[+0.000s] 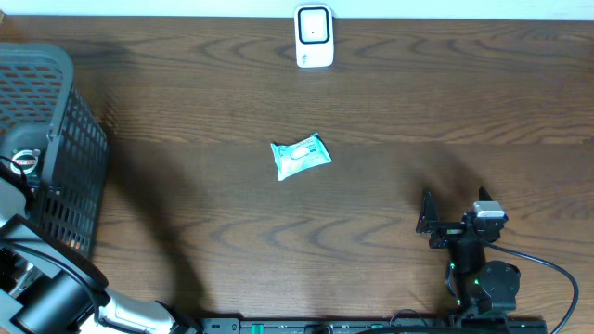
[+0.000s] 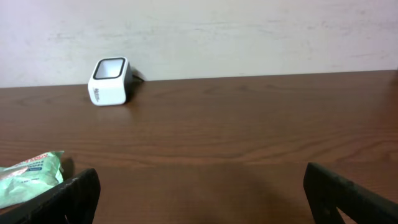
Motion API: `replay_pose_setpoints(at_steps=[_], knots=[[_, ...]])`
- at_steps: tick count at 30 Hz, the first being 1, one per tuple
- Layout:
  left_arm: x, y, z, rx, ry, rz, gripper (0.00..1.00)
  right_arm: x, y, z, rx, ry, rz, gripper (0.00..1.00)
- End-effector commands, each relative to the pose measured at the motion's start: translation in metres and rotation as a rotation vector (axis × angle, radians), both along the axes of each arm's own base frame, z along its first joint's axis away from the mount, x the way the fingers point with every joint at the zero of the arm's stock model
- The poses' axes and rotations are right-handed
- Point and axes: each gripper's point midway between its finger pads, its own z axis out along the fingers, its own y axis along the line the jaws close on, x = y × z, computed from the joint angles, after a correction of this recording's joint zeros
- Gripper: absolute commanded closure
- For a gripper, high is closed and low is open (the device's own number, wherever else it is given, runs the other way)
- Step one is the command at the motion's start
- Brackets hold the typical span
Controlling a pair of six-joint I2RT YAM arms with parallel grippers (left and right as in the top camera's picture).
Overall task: Scan the item barcode
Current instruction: 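Reach the left gripper into the basket and grasp the orange Kleenex pack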
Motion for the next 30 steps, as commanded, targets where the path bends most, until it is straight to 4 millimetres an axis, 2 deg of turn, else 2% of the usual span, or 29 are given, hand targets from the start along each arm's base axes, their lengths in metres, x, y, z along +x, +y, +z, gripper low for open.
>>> replay_pose_setpoints(at_steps=[1, 8, 10, 13, 16, 20, 23, 25, 26, 27, 30], knots=[[-0.005, -0.002, -0.011, -0.02, 0.035, 0.004, 0.67, 0.0, -0.001, -0.002, -0.009, 0.005, -0.002, 0.01], [-0.006, -0.005, -0.026, -0.055, 0.06, 0.003, 0.68, 0.0, -0.001, -0.002, -0.009, 0.005, -0.002, 0.01], [-0.006, -0.006, -0.027, -0.063, 0.058, 0.003, 0.92, 0.0, -0.001, -0.002, -0.009, 0.005, -0.002, 0.01], [0.0, -0.007, -0.02, -0.065, 0.027, 0.002, 0.93, 0.0, -0.001, -0.002, -0.009, 0.005, -0.002, 0.01], [0.015, -0.003, 0.001, -0.051, -0.057, -0.002, 0.93, 0.0, -0.001, -0.002, -0.009, 0.005, -0.002, 0.01], [0.031, 0.007, 0.049, 0.042, -0.185, -0.013, 0.93, 0.0, -0.001, -0.002, -0.009, 0.005, -0.002, 0.01], [0.04, 0.014, 0.098, 0.155, -0.295, -0.02, 0.93, 0.0, -0.001, -0.002, -0.009, 0.005, -0.002, 0.01], [0.045, 0.016, 0.137, 0.245, -0.394, -0.032, 0.93, 0.0, -0.001, -0.002, -0.009, 0.005, -0.002, 0.01], [0.047, 0.017, 0.165, 0.311, -0.47, -0.017, 0.93, 0.0, -0.001, -0.002, -0.009, 0.005, -0.002, 0.01], [0.047, 0.016, 0.179, 0.345, -0.508, -0.006, 0.93, 0.0, -0.001, -0.002, -0.009, 0.005, -0.002, 0.01], [0.047, 0.01, 0.239, 0.477, -0.676, -0.006, 0.93, 0.0, -0.001, -0.002, -0.009, 0.005, -0.002, 0.01]])
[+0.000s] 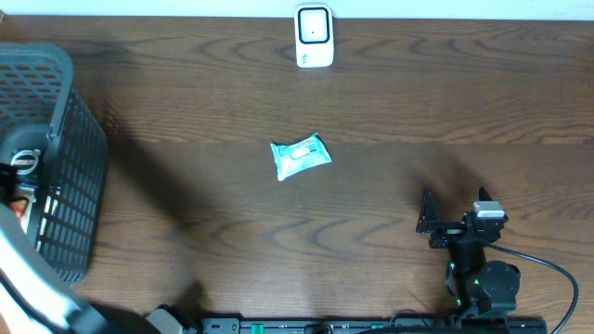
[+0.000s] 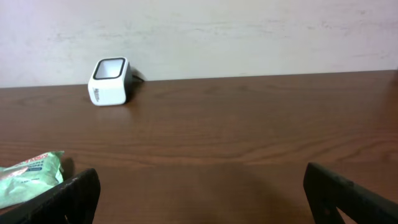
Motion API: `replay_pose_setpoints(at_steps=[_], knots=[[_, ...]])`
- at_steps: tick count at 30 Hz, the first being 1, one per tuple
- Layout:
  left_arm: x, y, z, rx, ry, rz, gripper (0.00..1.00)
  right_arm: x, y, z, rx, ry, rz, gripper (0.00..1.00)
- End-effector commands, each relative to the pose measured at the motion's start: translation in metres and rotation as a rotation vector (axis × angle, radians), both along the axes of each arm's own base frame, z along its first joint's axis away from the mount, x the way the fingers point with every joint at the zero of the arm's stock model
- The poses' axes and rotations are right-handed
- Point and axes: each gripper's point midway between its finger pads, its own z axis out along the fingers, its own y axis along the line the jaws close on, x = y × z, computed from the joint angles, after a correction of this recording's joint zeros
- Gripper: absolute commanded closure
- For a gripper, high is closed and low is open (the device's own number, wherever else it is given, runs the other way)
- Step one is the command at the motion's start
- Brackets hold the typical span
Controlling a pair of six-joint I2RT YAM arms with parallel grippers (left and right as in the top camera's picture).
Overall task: Scan the item barcode
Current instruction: 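Reach the left gripper into the basket and grasp the orange Kleenex pack, then place the orange Kleenex pack on the table left of the wipes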
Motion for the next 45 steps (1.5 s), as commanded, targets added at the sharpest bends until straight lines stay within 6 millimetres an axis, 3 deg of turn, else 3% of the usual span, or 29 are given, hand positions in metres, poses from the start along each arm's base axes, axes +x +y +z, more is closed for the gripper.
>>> replay_pose_setpoints(at_steps=[1, 4, 7, 9, 10, 13, 16, 18, 27, 31, 38, 42, 45], knots=[[0.001, -0.014, 0.075, 0.13, -0.213, -0.012, 0.93, 0.0, -0.001, -0.002, -0.008, 0.005, -0.002, 0.01], [0.003, -0.035, 0.122, 0.219, -0.348, -0.079, 0.93, 0.0, -0.001, -0.002, -0.008, 0.005, -0.002, 0.01], [0.009, -0.066, 0.157, 0.272, -0.455, -0.181, 0.93, 0.0, -0.001, -0.002, -0.008, 0.005, -0.002, 0.01], [0.015, -0.089, 0.171, 0.286, -0.499, -0.26, 0.93, 0.0, -0.001, -0.002, -0.008, 0.005, -0.002, 0.01], [0.023, -0.113, 0.177, 0.292, -0.518, -0.36, 0.93, 0.0, -0.001, -0.002, -0.008, 0.005, -0.002, 0.01], [0.045, -0.167, 0.172, 0.269, -0.499, -0.582, 0.93, 0.0, -0.001, -0.002, -0.008, 0.005, -0.002, 0.01], [0.059, -0.205, 0.152, 0.238, -0.422, -0.745, 0.93, 0.0, -0.001, -0.002, -0.008, 0.005, -0.002, 0.01], [0.07, -0.235, 0.122, 0.192, -0.307, -0.855, 0.93, 0.0, -0.001, -0.002, -0.008, 0.005, -0.002, 0.01], [0.103, -0.305, 0.011, 0.099, 0.106, -1.035, 0.93, 0.0, -0.001, -0.002, -0.008, 0.005, -0.002, 0.01], [0.115, -0.32, -0.041, 0.016, 0.246, -1.039, 0.93, 0.0, -0.001, -0.002, -0.008, 0.005, -0.002, 0.01], [0.129, -0.326, -0.126, -0.091, 0.441, -1.01, 0.93, 0.0, -0.001, -0.002, -0.008, 0.005, -0.002, 0.01], [0.132, -0.333, -0.157, -0.15, 0.488, -1.018, 0.93, 0.0, -0.001, -0.002, -0.008, 0.005, -0.002, 0.01], [0.135, -0.334, -0.17, -0.163, 0.504, -1.02, 0.93, 0.0, -0.001, -0.002, -0.008, 0.005, -0.002, 0.01]])
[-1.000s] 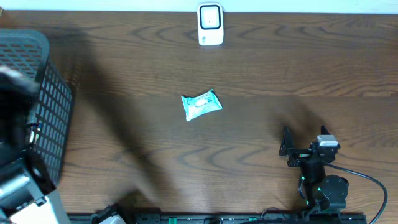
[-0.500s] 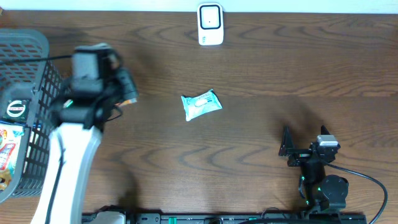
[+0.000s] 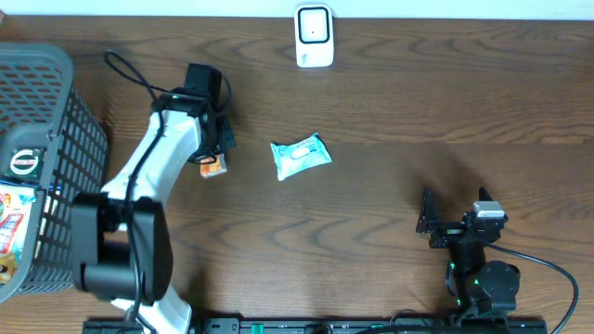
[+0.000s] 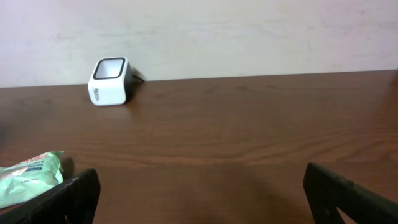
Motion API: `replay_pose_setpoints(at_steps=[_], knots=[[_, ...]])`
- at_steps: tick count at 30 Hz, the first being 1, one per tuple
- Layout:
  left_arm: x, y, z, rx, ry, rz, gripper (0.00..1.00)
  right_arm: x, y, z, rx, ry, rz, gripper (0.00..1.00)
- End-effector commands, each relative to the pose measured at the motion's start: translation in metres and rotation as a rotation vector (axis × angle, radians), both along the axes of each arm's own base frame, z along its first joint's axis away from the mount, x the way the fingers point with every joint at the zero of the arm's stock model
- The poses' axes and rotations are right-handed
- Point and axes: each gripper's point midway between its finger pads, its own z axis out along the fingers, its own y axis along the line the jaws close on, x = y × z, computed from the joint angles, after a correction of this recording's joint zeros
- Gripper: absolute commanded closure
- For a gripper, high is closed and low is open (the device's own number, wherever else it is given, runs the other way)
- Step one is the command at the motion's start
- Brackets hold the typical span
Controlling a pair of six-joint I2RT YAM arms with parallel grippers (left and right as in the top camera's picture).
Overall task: Scan the item barcode
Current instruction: 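Place the orange Kleenex pack on the table left of the wipes, then reach the left gripper into the basket and grasp the green Zam-Buk tin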
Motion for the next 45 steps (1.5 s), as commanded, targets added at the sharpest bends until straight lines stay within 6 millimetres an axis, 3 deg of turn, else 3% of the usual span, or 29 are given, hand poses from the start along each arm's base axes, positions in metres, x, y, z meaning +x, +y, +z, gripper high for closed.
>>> replay_pose_setpoints(at_steps=[1, 2, 3, 4, 5, 7, 10, 13, 17, 19, 23, 26, 29, 31, 34, 37, 42, 43, 45], knots=[[0.0, -0.003, -0.012, -0.013, 0.023, 0.012, 0.93, 0.0, -0.001, -0.002, -0.009, 0.005, -0.002, 0.01], [0.001, -0.003, -0.013, -0.013, 0.021, 0.012, 0.92, 0.0, -0.001, -0.002, -0.009, 0.005, -0.002, 0.01], [0.002, -0.003, -0.013, -0.014, 0.019, 0.012, 0.84, 0.0, -0.001, -0.002, -0.009, 0.005, -0.002, 0.01], [0.002, -0.003, -0.012, -0.014, 0.015, 0.012, 0.68, 0.0, -0.001, -0.002, -0.009, 0.005, -0.002, 0.01], [0.004, -0.004, -0.012, -0.015, 0.008, 0.011, 0.45, 0.0, -0.001, -0.002, -0.009, 0.005, -0.002, 0.01], [0.005, -0.004, -0.011, -0.016, 0.005, 0.011, 0.31, 0.0, -0.001, -0.002, -0.009, 0.005, -0.002, 0.01], [0.007, -0.004, -0.005, -0.018, -0.01, 0.011, 0.28, 0.0, -0.001, -0.002, -0.009, 0.005, -0.002, 0.01], [0.012, -0.005, 0.016, -0.022, -0.049, 0.007, 0.28, 0.0, -0.001, -0.002, -0.009, 0.005, -0.002, 0.01], [0.021, -0.006, 0.089, -0.031, -0.18, -0.028, 0.24, 0.0, -0.001, -0.002, -0.009, 0.005, -0.002, 0.01], [0.024, -0.005, 0.127, -0.027, -0.262, -0.062, 0.18, 0.0, -0.001, -0.002, -0.009, 0.005, -0.002, 0.01], [0.025, 0.007, 0.216, -0.029, -0.473, -0.058, 0.13, 0.0, -0.001, -0.002, -0.009, 0.005, -0.002, 0.01], [0.016, 0.035, 0.285, -0.021, -0.641, 0.01, 0.13, 0.0, -0.001, -0.002, -0.009, 0.005, -0.002, 0.01], [0.002, 0.077, 0.337, 0.015, -0.753, 0.112, 0.13, 0.0, -0.001, -0.002, -0.009, 0.005, -0.002, 0.01], [-0.01, 0.109, 0.357, 0.05, -0.788, 0.196, 0.13, 0.0, -0.001, -0.002, -0.009, 0.005, -0.002, 0.01], [-0.028, 0.162, 0.371, 0.113, -0.808, 0.337, 0.1, 0.0, -0.001, -0.002, -0.009, 0.005, -0.002, 0.01], [-0.05, 0.218, 0.365, 0.173, -0.783, 0.493, 0.1, 0.0, -0.001, -0.002, -0.009, 0.005, -0.002, 0.01], [-0.088, 0.287, 0.325, 0.163, -0.661, 0.801, 0.14, 0.0, -0.001, -0.002, -0.009, 0.005, -0.002, 0.01], [-0.097, 0.304, 0.304, 0.162, -0.601, 0.87, 0.16, 0.0, -0.001, -0.002, -0.009, 0.005, -0.002, 0.01], [-0.106, 0.319, 0.28, 0.177, -0.523, 0.926, 0.16, 0.0, -0.001, -0.002, -0.009, 0.005, -0.002, 0.01]])
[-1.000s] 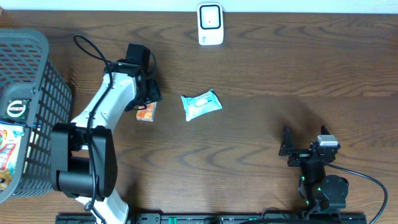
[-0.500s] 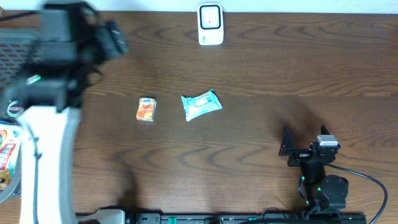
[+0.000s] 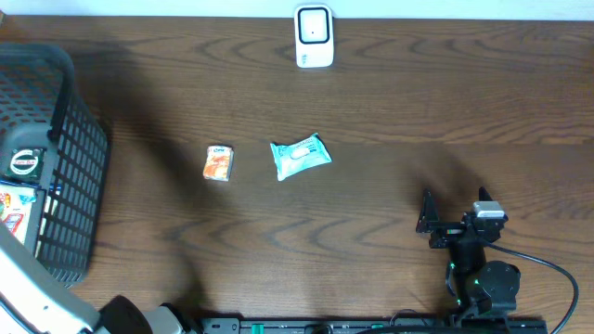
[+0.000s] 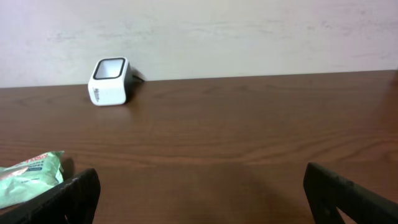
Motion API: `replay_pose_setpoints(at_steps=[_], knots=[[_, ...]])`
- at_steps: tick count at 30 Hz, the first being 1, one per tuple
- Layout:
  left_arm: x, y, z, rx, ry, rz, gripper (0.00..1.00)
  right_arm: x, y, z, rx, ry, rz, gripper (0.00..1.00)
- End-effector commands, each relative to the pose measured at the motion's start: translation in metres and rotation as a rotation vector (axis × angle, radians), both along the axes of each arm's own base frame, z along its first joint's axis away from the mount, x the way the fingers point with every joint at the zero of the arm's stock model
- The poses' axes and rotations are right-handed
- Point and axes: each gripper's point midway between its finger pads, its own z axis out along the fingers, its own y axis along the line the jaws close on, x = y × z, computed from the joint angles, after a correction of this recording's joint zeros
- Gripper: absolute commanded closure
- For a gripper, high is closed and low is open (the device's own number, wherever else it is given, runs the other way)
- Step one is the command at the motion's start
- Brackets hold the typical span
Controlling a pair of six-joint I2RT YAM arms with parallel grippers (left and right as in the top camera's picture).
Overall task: Scan the item barcode
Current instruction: 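Reach the left gripper into the basket and grasp the green Zam-Buk tin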
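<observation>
A small orange packet [image 3: 218, 163] lies flat on the dark wooden table [image 3: 390, 102], with nothing touching it. Just to its right is a green-and-white packet [image 3: 300, 156], which also shows at the lower left of the right wrist view [image 4: 28, 177]. The white barcode scanner [image 3: 314, 35] stands at the far edge, window up [image 4: 109, 81]. My right gripper [image 3: 455, 225] rests open near the front right, its dark fingertips wide apart and empty [image 4: 202, 199]. Only a blurred white part of the left arm [image 3: 32, 301] shows at the lower left corner; its gripper is out of view.
A dark mesh basket [image 3: 70, 167] fills the left edge and holds a round-lidded item [image 3: 20, 163] and a colourful packet [image 3: 9, 211]. A pale wall runs behind the table's far edge [image 4: 249, 37].
My left gripper was at the orange packet, left of the green one. Now the orange packet lies there alone and the left arm is back at the lower left corner. The right arm is unchanged.
At first the left arm was at the basket and only the green packet lay on the table. It was still at the basket a second later. Then it was out over the table with the orange packet. Now that packet lies free beside the green one.
</observation>
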Motion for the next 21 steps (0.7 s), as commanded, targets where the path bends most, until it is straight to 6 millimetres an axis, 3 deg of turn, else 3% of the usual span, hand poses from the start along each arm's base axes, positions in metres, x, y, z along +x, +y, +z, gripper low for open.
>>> replay_pose_setpoints(at_steps=[1, 5, 11, 15, 21], knots=[[-0.017, 0.03, -0.049, -0.087, 0.107, 0.137, 0.16, 0.0, -0.001, -0.002, -0.009, 0.005, -0.002, 0.01], [-0.027, 0.044, -0.102, -0.141, 0.235, 0.181, 0.16, 0.0, -0.001, -0.002, -0.009, 0.005, -0.002, 0.01], [-0.013, 0.057, -0.167, -0.138, 0.39, 0.044, 0.16, 0.0, -0.001, -0.002, -0.009, 0.005, -0.002, 0.01], [0.0, 0.069, -0.201, -0.147, 0.453, -0.012, 0.15, 0.0, -0.001, -0.002, -0.009, 0.005, -0.002, 0.01], [0.042, 0.078, -0.25, -0.149, 0.453, -0.238, 0.15, 0.0, -0.001, -0.002, -0.009, 0.005, -0.002, 0.01]])
